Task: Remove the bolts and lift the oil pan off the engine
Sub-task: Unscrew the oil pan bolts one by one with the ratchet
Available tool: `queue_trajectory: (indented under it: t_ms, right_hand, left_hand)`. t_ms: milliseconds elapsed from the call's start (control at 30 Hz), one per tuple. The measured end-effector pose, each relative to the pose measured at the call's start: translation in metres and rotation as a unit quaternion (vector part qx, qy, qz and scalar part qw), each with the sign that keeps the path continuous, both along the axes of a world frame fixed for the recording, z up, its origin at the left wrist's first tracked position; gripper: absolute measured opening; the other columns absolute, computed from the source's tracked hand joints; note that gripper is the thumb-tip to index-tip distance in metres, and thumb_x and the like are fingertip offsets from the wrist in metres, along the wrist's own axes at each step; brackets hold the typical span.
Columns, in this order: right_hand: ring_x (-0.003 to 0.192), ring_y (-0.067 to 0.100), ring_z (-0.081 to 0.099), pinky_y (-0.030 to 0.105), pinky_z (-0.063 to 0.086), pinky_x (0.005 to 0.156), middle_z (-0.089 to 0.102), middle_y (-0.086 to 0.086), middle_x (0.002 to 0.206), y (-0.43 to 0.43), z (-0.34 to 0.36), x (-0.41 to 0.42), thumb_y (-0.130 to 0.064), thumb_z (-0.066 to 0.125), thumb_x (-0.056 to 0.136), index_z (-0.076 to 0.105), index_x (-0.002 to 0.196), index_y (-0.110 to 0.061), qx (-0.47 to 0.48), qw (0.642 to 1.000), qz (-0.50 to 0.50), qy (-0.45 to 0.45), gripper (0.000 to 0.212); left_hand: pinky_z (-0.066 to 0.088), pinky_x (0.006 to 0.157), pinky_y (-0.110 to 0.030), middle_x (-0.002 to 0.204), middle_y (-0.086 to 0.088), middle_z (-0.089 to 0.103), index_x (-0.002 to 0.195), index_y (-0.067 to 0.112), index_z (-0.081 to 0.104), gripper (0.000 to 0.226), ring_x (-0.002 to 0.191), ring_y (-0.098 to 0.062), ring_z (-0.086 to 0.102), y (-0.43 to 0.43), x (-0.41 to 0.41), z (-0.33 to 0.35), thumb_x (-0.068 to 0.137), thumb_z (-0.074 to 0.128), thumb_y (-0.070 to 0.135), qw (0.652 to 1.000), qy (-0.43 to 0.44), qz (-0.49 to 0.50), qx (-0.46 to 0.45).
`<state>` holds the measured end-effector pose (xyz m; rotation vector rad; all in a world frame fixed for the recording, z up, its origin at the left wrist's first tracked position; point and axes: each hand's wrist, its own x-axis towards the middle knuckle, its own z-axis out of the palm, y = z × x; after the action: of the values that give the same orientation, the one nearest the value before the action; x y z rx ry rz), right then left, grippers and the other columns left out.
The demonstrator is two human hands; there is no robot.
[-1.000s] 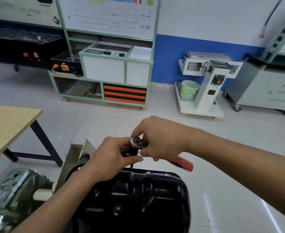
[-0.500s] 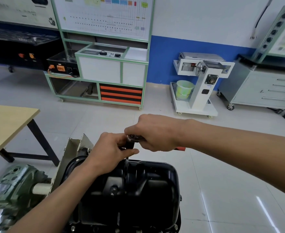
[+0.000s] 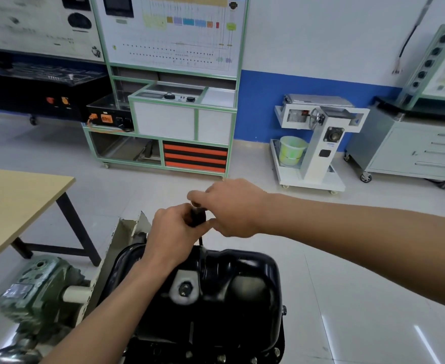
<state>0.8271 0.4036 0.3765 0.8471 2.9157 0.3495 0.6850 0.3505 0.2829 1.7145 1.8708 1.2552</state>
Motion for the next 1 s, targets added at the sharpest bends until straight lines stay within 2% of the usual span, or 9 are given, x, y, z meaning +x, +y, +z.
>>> queue_trajectory:
  t_ms: [167, 267, 367, 500, 667, 700, 800, 900, 1000]
  right_hand:
    - [0.051, 0.016, 0.063, 0.024, 0.051, 0.048, 0.075, 0.013, 0.072, -0.013, 0.015, -0.005, -0.016, 0.064, 0.082, 0.073, 0.082, 0.004, -0.283, 0.939, -0.188, 0.058, 0.022]
    - [0.066, 0.025, 0.06, 0.033, 0.049, 0.057, 0.074, 0.015, 0.084, -0.01, 0.021, -0.004, -0.007, 0.065, 0.081, 0.069, 0.088, -0.001, -0.202, 0.969, -0.142, 0.015, 0.011]
    - [0.08, 0.027, 0.06, 0.036, 0.042, 0.054, 0.059, 0.002, 0.082, -0.007, 0.027, -0.001, 0.002, 0.059, 0.083, 0.067, 0.106, -0.014, -0.05, 0.997, -0.034, -0.054, 0.028]
    - [0.087, 0.03, 0.062, 0.037, 0.042, 0.061, 0.062, 0.002, 0.094, -0.005, 0.027, 0.001, 0.001, 0.052, 0.089, 0.06, 0.12, -0.019, 0.031, 0.984, 0.137, -0.113, 0.038]
    - [0.071, 0.025, 0.054, 0.031, 0.04, 0.053, 0.052, -0.001, 0.074, -0.01, 0.021, -0.005, -0.007, 0.063, 0.084, 0.068, 0.103, -0.015, -0.063, 0.997, -0.028, -0.041, 0.021]
    - [0.066, 0.025, 0.056, 0.03, 0.043, 0.053, 0.058, 0.003, 0.069, -0.012, 0.021, -0.007, -0.012, 0.067, 0.084, 0.068, 0.089, -0.01, -0.108, 0.991, -0.071, -0.026, 0.006]
    - [0.051, 0.021, 0.061, 0.029, 0.052, 0.053, 0.07, 0.009, 0.061, -0.014, 0.017, -0.009, -0.019, 0.069, 0.086, 0.062, 0.065, -0.007, -0.266, 0.948, -0.173, 0.031, 0.025]
    - [0.05, 0.02, 0.045, 0.027, 0.04, 0.05, 0.061, 0.011, 0.058, -0.013, 0.019, -0.009, -0.011, 0.065, 0.085, 0.045, 0.057, -0.014, -0.176, 0.973, -0.148, 0.006, 0.035]
    - [0.064, 0.023, 0.054, 0.032, 0.047, 0.055, 0.05, 0.001, 0.07, -0.011, 0.024, -0.005, -0.002, 0.061, 0.086, 0.055, 0.078, -0.014, -0.031, 0.997, -0.039, -0.065, 0.015]
  left_hand:
    - [0.048, 0.056, -0.036, 0.054, 0.004, 0.061, 0.062, 0.023, 0.063, 0.011, 0.055, -0.017, 0.05, 0.004, 0.008, 0.008, 0.069, 0.071, 0.028, 0.998, 0.034, -0.044, -0.011]
    - [0.049, 0.061, -0.025, 0.064, 0.008, 0.068, 0.07, 0.031, 0.067, 0.02, 0.061, -0.01, 0.06, 0.003, 0.004, 0.01, 0.076, 0.085, 0.024, 0.995, -0.002, -0.099, -0.025]
    - [0.05, 0.072, -0.013, 0.08, 0.008, 0.075, 0.088, 0.029, 0.07, 0.028, 0.076, -0.005, 0.069, 0.003, -0.005, 0.015, 0.082, 0.083, 0.005, 0.976, -0.086, -0.187, -0.076]
    - [0.054, 0.079, -0.015, 0.089, 0.013, 0.078, 0.099, 0.012, 0.074, 0.021, 0.085, -0.002, 0.073, 0.004, -0.015, 0.013, 0.083, 0.082, 0.002, 0.962, -0.098, -0.222, -0.124]
    - [0.052, 0.073, -0.013, 0.083, 0.012, 0.078, 0.087, 0.027, 0.075, 0.021, 0.076, 0.0, 0.071, 0.003, -0.012, 0.009, 0.083, 0.083, 0.008, 0.973, -0.084, -0.199, -0.078]
    - [0.054, 0.072, -0.019, 0.08, 0.009, 0.077, 0.083, 0.03, 0.076, 0.021, 0.073, -0.002, 0.07, 0.003, -0.011, 0.01, 0.084, 0.083, 0.01, 0.974, -0.083, -0.201, -0.068]
    - [0.058, 0.073, -0.047, 0.075, -0.007, 0.075, 0.078, 0.024, 0.076, 0.009, 0.068, -0.031, 0.066, 0.003, -0.006, 0.01, 0.082, 0.078, 0.031, 0.973, -0.077, -0.212, -0.049]
    - [0.057, 0.08, -0.052, 0.079, -0.01, 0.075, 0.081, 0.019, 0.077, 0.011, 0.075, -0.034, 0.069, 0.005, -0.007, 0.009, 0.079, 0.082, 0.028, 0.976, -0.086, -0.194, -0.047]
    - [0.058, 0.081, -0.037, 0.085, 0.0, 0.078, 0.088, 0.017, 0.077, 0.011, 0.081, -0.018, 0.075, 0.009, -0.009, 0.007, 0.082, 0.085, 0.013, 0.975, -0.087, -0.189, -0.079]
